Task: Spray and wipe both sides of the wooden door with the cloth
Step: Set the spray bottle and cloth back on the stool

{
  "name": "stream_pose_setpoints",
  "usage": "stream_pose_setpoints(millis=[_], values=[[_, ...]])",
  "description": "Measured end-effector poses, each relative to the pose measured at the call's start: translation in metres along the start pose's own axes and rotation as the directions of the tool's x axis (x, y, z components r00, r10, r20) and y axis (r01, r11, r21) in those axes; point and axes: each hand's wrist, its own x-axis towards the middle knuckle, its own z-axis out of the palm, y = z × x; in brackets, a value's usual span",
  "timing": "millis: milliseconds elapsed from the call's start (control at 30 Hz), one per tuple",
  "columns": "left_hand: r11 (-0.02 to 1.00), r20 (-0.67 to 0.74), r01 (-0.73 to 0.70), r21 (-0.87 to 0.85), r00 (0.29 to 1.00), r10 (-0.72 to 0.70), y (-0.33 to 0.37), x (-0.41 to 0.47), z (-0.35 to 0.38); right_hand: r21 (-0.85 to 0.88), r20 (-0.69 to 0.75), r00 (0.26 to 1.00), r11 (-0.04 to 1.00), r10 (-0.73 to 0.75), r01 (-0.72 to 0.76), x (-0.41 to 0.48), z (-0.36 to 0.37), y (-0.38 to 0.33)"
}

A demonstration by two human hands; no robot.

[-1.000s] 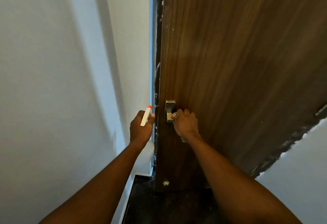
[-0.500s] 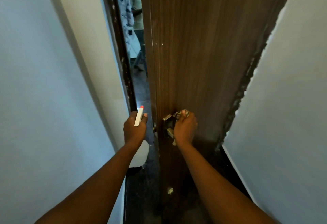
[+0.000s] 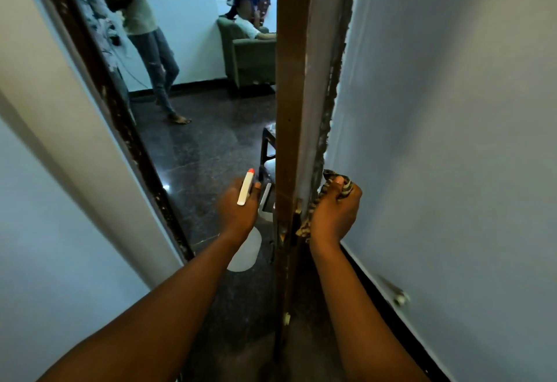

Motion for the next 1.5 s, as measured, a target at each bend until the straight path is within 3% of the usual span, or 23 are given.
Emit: stream_pose_setpoints(millis=[167,333,533,700,867,933,1067,1133,1233,1300,1400,1500], values=[[0.998,0.119,-0.057,-0.033,0.991,0.060,0.029,0.003,0.038,0.012,-0.039,0.999,1.000,0.017,-0.017,0.018,-0.027,0.019],[0.989,0.265,-0.121,-0.082,0.954,0.139,0.046,0.010,0.088,0.074,-0.170,0.985,0.997,0.019,-0.006,0.044,-0.070,0.029],[0.966,0.287,-0.148,-0.211,0.936,0.206,0.061,-0.003,0.138,0.055,-0.295,0.955,0.998,-0.013,0.030,0.063,-0.113,0.016],[0.939,0.292,-0.189,-0.288,0.916,0.274,0.065,0.000,0.178,-0.073,-0.414,0.903,0.993,-0.114,0.092,0.078,-0.123,0.015],[0.890,0.337,-0.287,-0.354,0.849,0.408,0.072,0.000,0.211,-0.182,-0.680,0.715,0.982,-0.160,0.046,0.094,-0.126,0.024],[0.872,0.406,-0.270,-0.409,0.802,0.439,0.076,0.007,0.221,-0.273,-0.774,0.588,0.962,-0.234,0.023,0.093,-0.116,0.021],[0.852,0.451,-0.265,-0.451,0.756,0.474,0.077,0.018,0.231,-0.434,-0.812,0.438,0.901,-0.386,-0.010,0.096,-0.089,0.022],[0.845,0.486,-0.257,-0.468,0.724,0.489,0.074,0.027,0.234,-0.496,-0.797,0.412,0.868,-0.441,-0.032,0.100,-0.070,0.027],[0.830,0.492,-0.251,-0.498,0.706,0.509,0.073,0.044,0.229,-0.611,-0.715,0.485,0.788,-0.503,-0.082,0.111,-0.045,0.030],[0.827,0.506,-0.220,-0.517,0.701,0.503,0.067,0.062,0.227,-0.697,-0.617,0.618,0.703,-0.487,-0.143,0.125,-0.033,0.030],[0.850,0.578,-0.118,-0.514,0.684,0.445,0.053,0.090,0.221,-0.858,-0.384,0.848,0.482,-0.367,-0.180,0.147,-0.033,0.038],[0.865,0.587,-0.094,-0.492,0.698,0.410,0.039,0.121,0.218,-0.931,-0.289,0.918,0.302,-0.272,-0.203,0.168,-0.042,0.048]])
